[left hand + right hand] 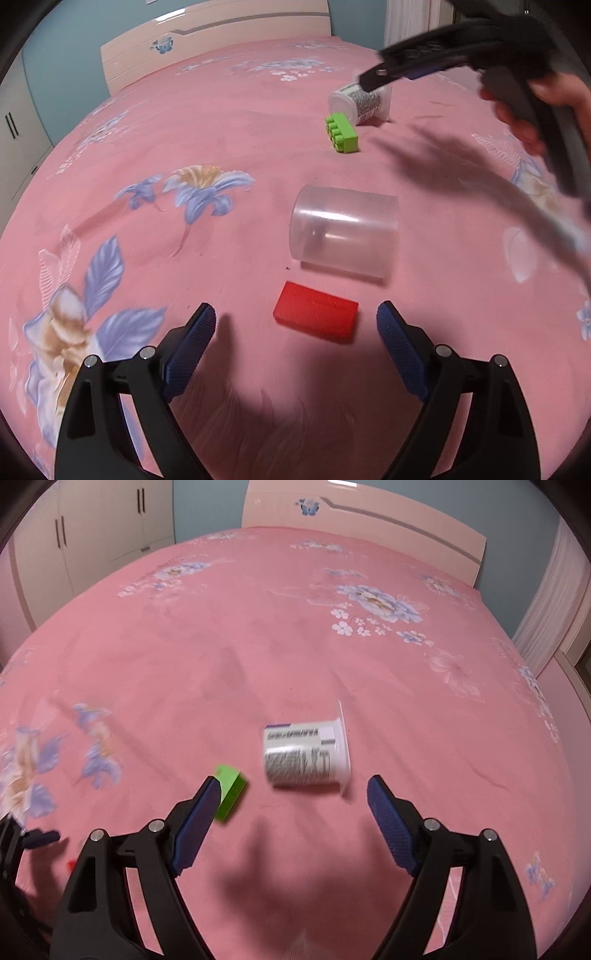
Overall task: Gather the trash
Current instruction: 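Grasp the red block with the left tool while the right tool grasps the white bottle, then carry the red block and white bottle with both tools over the trash bin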
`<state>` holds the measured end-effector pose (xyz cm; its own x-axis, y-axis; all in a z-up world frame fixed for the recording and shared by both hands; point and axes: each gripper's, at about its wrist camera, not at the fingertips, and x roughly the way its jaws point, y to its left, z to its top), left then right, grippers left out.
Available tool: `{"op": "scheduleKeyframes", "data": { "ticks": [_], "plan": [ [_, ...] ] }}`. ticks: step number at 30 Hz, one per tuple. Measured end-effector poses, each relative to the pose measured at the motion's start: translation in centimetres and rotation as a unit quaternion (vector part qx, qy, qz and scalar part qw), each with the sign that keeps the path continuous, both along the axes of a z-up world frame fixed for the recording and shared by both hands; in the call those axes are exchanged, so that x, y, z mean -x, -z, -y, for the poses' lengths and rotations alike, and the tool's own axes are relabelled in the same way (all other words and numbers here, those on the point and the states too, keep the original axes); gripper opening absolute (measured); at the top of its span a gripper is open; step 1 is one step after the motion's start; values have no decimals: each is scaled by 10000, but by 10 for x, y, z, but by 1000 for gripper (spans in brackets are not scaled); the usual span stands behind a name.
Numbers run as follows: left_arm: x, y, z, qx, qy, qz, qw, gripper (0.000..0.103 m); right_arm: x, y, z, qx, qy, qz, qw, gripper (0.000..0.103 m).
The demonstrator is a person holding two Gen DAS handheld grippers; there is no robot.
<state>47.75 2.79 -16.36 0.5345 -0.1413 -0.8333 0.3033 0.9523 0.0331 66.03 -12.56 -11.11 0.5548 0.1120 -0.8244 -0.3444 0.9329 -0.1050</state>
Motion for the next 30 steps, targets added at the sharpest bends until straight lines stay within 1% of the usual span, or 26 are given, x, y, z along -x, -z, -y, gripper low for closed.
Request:
{"op": "scheduleKeyframes", "data": {
  "ticks": [4,6,7,8,9,10,11,15,19,24,30],
  "plan": [
    [-12,6,-4,309,39,-78,9995,90,-33,24,-5,158,131,-184,9996,80],
    [-15,7,-3,398,102,-64,9991,80,-47,37,-3,174,200,-309,9992,80],
    [-16,7,-1,416,163,-51,9990,72,-53,42,-1,101,238,-375,9990,80],
    [-16,6,1,430,221,-21,9988,60,-56,45,1,14,256,-427,9988,80],
    [-16,6,3,450,289,4,9986,54,-60,49,4,-123,265,-514,9982,75],
    [-16,6,5,472,355,17,9983,44,-62,52,6,-209,274,-579,9977,68],
    [-16,6,7,461,366,32,9983,44,-65,56,7,-288,270,-675,9969,62],
    [-13,6,6,473,325,71,9983,44,-59,54,11,-366,318,-596,9970,61],
    [-4,-2,5,465,207,48,9987,44,-41,40,18,-399,338,-474,9975,61],
    [20,-25,7,283,160,204,9993,44,-9,6,28,-464,359,-264,9979,61],
    [54,-78,-2,175,-77,399,9990,44,53,-55,46,-559,334,50,9979,61]
  ]
}}
